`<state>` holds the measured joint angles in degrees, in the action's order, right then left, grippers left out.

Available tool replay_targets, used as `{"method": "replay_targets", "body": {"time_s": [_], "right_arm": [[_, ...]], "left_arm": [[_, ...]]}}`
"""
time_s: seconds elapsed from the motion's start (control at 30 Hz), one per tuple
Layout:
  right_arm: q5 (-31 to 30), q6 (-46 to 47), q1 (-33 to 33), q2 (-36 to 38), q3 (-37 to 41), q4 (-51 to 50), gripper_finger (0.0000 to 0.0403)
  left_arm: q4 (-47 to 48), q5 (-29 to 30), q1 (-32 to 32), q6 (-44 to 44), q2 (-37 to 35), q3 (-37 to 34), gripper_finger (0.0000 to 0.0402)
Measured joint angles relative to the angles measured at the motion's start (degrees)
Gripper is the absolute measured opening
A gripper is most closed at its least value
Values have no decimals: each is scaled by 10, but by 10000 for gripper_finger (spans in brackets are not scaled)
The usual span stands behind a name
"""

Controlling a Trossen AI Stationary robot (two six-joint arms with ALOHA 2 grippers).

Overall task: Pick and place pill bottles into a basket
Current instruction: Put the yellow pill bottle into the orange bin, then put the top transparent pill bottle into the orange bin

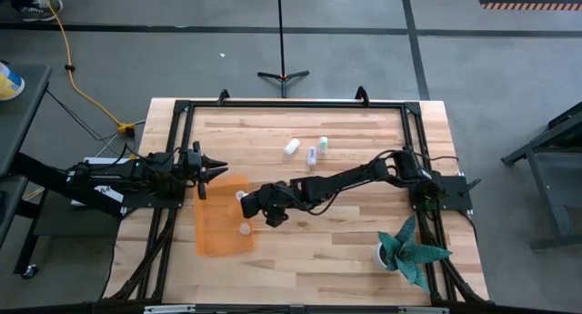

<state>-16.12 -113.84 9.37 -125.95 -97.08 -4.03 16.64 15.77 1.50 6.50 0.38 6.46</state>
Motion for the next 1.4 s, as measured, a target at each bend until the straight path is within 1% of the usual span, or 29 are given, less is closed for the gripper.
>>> {"method": "replay_targets", "body": {"time_s": [0.23, 0.47, 0.57, 0.63, 0.73, 0.77, 0.83, 0.9, 0.97, 1.03, 1.1, 1.17, 1.23, 1.3, 1.4], "right_arm": [[1, 10, 0, 0, 0, 0, 137], [1, 11, 0, 0, 0, 0, 168], [-9, 20, 0, 0, 0, 12, 178], [-34, 39, 0, 0, 0, 34, 181], [-93, 85, 0, 0, 0, 75, 178], [-104, 107, 0, 3, 0, 79, 175], [-101, 190, -9, 16, 1, 59, 168], [-68, 306, -27, 42, 1, 4, 157], [-8, 432, -57, 74, 1, -60, 144], [80, 553, -92, 99, 1, -111, 129], [185, 657, -129, 121, 1, -142, 115], [284, 734, -164, 139, 10, -145, 100], [357, 788, -194, 156, 33, -120, 84], [385, 822, -216, 174, 73, -74, 68], [381, 855, -234, 215, 155, -13, 44]], "left_arm": [[0, 0, 0, 0, 0, 0, 108], [0, 0, 0, 0, 0, 0, 108], [0, 0, 0, 0, 0, 0, 108], [0, 0, 0, 0, 0, 0, 108], [0, 0, 0, 0, 0, 0, 108], [0, 0, 0, 0, 0, 0, 108], [0, 0, 0, 0, 0, 0, 108], [2, 0, 0, 0, 0, 0, 108], [5, 0, 0, 0, 0, 0, 108], [8, 0, 0, 0, 0, 0, 108], [10, 0, 0, 0, 0, 0, 108], [11, 0, 0, -1, 0, 0, 108], [14, 0, 0, 0, 0, 0, 108], [16, 0, 0, 1, 0, 0, 108], [19, 0, 0, 11, 0, 0, 108]]}}
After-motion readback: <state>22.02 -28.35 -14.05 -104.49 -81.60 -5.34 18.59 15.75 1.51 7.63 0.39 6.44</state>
